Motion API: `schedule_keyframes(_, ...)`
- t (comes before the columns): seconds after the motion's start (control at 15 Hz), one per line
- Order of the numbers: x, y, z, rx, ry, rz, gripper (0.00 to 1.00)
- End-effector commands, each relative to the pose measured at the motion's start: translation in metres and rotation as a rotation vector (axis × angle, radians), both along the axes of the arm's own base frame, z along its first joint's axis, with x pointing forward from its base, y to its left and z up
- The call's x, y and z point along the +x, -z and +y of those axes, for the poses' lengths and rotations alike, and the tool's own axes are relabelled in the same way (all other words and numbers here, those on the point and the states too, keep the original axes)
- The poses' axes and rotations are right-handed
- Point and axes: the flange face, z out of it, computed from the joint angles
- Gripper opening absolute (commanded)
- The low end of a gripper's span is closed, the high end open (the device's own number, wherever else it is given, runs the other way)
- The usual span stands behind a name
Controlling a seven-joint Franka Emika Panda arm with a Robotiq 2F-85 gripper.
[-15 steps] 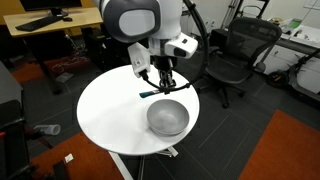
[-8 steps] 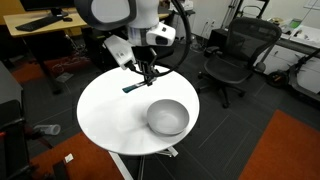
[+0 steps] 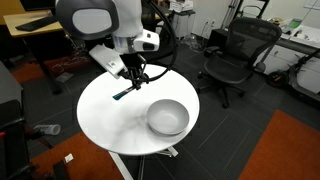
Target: Take the marker out of the grey bowl
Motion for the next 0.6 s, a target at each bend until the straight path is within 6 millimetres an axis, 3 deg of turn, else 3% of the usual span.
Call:
schedule_keyframes(0.0, -0.018, 0.011, -0.001, -0.003, -0.046, -0.03, 0.05)
schedule_keyframes(0.53, -0.029, 0.054, -0.006, 0.013, -0.053, 0.018, 0.05)
